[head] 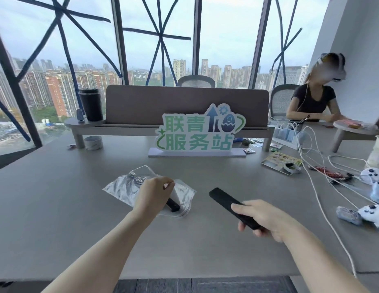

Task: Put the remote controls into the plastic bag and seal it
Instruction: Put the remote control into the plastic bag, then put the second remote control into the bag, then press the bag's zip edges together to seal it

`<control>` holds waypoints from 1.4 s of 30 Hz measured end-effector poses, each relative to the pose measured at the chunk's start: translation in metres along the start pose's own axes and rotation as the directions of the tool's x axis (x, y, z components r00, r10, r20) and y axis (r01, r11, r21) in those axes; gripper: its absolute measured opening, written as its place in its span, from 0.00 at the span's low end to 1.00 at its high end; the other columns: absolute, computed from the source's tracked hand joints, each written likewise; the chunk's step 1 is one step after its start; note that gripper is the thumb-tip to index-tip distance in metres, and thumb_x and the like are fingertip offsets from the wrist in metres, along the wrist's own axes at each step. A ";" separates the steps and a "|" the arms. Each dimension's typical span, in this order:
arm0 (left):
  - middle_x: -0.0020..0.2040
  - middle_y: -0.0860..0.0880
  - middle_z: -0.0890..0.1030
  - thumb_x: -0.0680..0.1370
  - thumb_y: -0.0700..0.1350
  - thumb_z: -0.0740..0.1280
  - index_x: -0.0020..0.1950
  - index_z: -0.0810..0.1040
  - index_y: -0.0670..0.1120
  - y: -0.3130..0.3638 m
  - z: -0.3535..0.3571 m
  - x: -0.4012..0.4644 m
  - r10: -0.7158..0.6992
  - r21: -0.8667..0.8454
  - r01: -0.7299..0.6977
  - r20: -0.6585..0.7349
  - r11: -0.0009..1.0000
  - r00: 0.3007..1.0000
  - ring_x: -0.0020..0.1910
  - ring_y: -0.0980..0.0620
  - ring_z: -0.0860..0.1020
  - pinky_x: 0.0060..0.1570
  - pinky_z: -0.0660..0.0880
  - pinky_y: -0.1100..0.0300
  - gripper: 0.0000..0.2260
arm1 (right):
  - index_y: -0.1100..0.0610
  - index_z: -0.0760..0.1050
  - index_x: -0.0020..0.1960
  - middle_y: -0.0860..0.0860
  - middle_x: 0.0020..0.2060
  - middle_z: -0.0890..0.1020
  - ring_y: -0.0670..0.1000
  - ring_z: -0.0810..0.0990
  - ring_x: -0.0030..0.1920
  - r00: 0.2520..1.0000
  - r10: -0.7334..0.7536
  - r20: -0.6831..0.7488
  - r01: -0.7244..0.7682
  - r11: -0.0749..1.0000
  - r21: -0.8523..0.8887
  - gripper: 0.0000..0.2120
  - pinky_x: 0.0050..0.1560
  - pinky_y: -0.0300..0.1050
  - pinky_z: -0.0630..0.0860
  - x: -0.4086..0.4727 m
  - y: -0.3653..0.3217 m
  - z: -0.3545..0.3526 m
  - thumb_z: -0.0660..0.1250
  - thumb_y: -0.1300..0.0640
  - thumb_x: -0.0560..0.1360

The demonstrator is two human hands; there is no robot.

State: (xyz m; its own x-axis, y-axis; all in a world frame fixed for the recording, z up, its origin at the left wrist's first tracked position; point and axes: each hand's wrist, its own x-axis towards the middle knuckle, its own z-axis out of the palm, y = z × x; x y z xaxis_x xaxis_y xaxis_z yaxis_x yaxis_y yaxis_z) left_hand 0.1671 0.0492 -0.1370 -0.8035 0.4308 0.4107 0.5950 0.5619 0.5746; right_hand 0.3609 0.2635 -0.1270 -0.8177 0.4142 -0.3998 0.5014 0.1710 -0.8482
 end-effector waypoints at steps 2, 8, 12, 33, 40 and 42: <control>0.43 0.47 0.86 0.76 0.48 0.65 0.50 0.84 0.50 -0.001 -0.001 0.001 -0.001 -0.009 0.001 0.004 1.000 1.000 0.45 0.46 0.80 0.42 0.74 0.57 0.09 | 0.54 0.78 0.46 0.53 0.33 0.80 0.46 0.64 0.19 0.987 0.001 0.162 0.007 0.999 -0.052 0.12 0.19 0.33 0.57 0.001 -0.021 0.023 0.67 0.45 0.76; 0.32 0.48 0.80 0.76 0.47 0.65 0.44 0.84 0.49 -0.003 -0.011 0.003 0.005 -0.001 -0.005 -0.008 1.000 1.000 0.34 0.48 0.75 0.34 0.66 0.59 0.08 | 0.57 0.77 0.48 0.54 0.34 0.80 0.48 0.72 0.23 0.986 -0.045 0.160 0.002 0.965 0.260 0.06 0.19 0.36 0.66 0.059 -0.064 0.117 0.65 0.54 0.78; 0.34 0.49 0.83 0.75 0.48 0.64 0.43 0.83 0.49 -0.015 -0.015 0.005 -0.003 -0.008 0.003 -0.008 1.000 1.000 0.36 0.48 0.79 0.38 0.75 0.56 0.08 | 0.60 0.78 0.44 0.55 0.34 0.80 0.52 0.74 0.23 0.959 -0.107 -0.264 0.166 0.963 0.211 0.06 0.23 0.42 0.74 0.069 -0.051 0.120 0.62 0.63 0.75; 0.45 0.44 0.81 0.72 0.40 0.58 0.55 0.76 0.51 -0.025 -0.075 -0.012 -0.369 -0.106 0.382 0.126 0.918 0.921 0.31 0.44 0.83 0.34 0.82 0.53 0.15 | 0.57 0.84 0.46 0.56 0.29 0.84 0.50 0.77 0.22 0.806 -0.399 -0.438 0.449 0.894 0.012 0.14 0.25 0.43 0.78 0.051 -0.106 0.101 0.60 0.66 0.75; 0.41 0.44 0.81 0.73 0.32 0.67 0.40 0.80 0.44 0.043 -0.163 0.047 -0.320 -0.734 0.167 -0.072 0.658 0.945 0.29 0.51 0.81 0.27 0.79 0.63 0.08 | 0.56 0.84 0.46 0.55 0.31 0.85 0.48 0.76 0.21 0.659 -0.498 -0.563 0.703 0.673 0.228 0.11 0.22 0.39 0.75 -0.008 -0.192 0.065 0.63 0.65 0.75; 0.41 0.44 0.82 0.72 0.30 0.67 0.41 0.81 0.42 0.048 -0.171 0.053 -0.269 -0.759 0.140 -0.048 0.636 0.962 0.32 0.49 0.81 0.31 0.80 0.65 0.08 | 0.58 0.83 0.47 0.54 0.30 0.84 0.48 0.76 0.19 0.655 -0.492 -0.573 0.719 0.638 0.275 0.11 0.21 0.39 0.75 -0.015 -0.200 0.057 0.63 0.66 0.75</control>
State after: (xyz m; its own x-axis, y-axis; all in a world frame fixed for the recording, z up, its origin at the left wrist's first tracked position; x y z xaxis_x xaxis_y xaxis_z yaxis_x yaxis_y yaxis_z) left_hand 0.1503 -0.0216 0.0332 -0.9338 0.2292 0.2749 0.2535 -0.1184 0.9601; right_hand 0.2570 0.1726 0.0286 -0.6203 0.6997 0.3545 -0.3459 0.1617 -0.9242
